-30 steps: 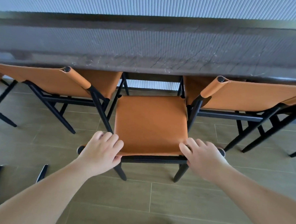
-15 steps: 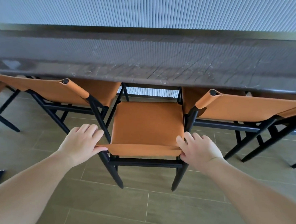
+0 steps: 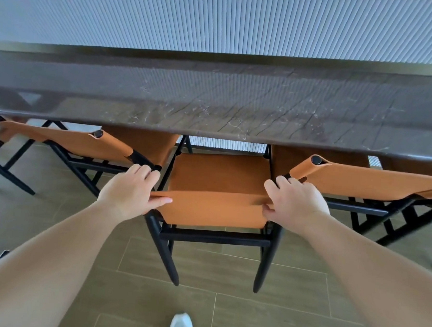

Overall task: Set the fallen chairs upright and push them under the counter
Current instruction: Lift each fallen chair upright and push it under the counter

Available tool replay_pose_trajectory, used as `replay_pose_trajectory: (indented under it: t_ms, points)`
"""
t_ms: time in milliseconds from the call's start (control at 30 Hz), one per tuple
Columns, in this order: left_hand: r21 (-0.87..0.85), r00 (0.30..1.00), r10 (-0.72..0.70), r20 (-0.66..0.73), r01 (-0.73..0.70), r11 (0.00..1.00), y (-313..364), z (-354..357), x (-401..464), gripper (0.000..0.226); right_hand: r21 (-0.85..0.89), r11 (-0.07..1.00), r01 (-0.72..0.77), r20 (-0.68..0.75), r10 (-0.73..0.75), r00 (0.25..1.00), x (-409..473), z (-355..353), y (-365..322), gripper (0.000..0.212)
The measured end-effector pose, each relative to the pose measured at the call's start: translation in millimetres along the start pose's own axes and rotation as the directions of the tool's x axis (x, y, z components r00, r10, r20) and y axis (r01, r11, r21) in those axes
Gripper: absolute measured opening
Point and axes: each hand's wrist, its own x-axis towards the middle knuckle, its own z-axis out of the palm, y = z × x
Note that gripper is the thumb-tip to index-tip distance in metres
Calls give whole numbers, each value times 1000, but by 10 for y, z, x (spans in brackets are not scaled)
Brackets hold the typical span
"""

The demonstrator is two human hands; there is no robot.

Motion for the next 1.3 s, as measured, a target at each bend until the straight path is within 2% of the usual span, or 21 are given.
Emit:
replay_pose_trajectory:
  t_ms: [333,567,733,867,1133,1300]
  points:
    - [4,997,75,-32,-75,997,-553,23,624,82,43,998,-41,3,41,999,519,-182,65,26]
    - [10,985,148,-85,-148,989,-1034,87,1145,81,36,995,-96,1,96,995,933,-335,80,29]
    - [22,971,230,-65,-229,973,-1406,200,1525,83,56,987,-152,-16,153,988,1134,-350,-198,25]
    - [24,957,282,-71,-281,959,-1521,212,1728,82,32,979,-200,7,199,980,1282,-426,-158,32]
    - [-78,987,162,-24,-163,984,-1511,206,1721,93,-20,972,-233,38,234,972,1387,-457,-135,37]
    - [-53,992,120,-36,-122,991,-1378,152,1722,93,-37,972,-231,35,232,972,1469,-476,46,46]
